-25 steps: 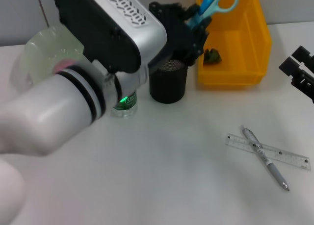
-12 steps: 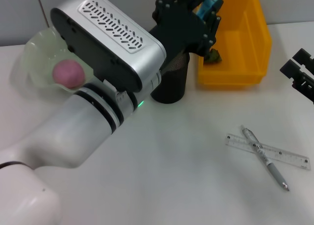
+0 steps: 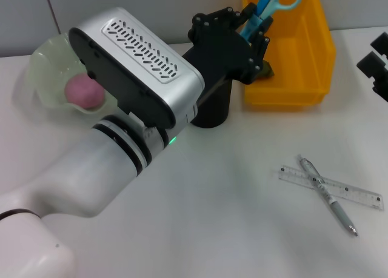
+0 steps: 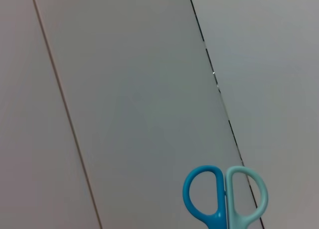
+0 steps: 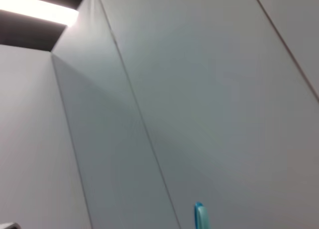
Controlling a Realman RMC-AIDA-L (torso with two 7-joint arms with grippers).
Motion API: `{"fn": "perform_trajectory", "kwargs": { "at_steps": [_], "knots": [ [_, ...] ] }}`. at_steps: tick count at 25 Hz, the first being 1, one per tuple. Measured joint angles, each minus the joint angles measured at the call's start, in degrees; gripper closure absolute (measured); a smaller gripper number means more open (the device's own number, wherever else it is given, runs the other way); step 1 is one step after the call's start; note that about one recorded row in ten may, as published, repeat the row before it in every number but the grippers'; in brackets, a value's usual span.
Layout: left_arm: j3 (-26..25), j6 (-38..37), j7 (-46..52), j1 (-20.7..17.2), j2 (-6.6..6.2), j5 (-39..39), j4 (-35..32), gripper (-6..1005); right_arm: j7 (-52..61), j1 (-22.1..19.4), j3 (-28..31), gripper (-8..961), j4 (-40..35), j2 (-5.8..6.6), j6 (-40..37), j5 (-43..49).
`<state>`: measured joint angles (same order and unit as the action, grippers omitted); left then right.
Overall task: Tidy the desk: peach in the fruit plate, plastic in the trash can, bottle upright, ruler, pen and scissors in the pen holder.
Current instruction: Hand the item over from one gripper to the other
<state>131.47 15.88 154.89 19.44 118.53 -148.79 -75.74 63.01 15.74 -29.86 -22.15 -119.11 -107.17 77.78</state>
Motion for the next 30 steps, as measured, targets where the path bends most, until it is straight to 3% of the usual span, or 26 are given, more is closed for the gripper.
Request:
{"fn": "perform_trajectory", "kwargs": {
  "at_steps": [6, 21, 30],
  "knots": [
    [0.13, 6.88, 0.9, 1.58, 0.18, -0.02, 3.93, 772, -0.43, 1.34, 0.07, 111, 1.32, 0.01, -0.67, -1.77],
    [4.41, 12.86, 0.97, 2.57, 0.5, -0.1, 11.1, 773, -14.97, 7.88, -0.75, 111, 15.3, -0.23, -2.89, -5.14],
    [6.76, 16.37, 1.0, 2.81, 0.56, -0.1, 13.2, 773, -19.02, 9.7, -0.05, 111, 17.81, -0.39, -1.62, -5.3]
  ]
}}
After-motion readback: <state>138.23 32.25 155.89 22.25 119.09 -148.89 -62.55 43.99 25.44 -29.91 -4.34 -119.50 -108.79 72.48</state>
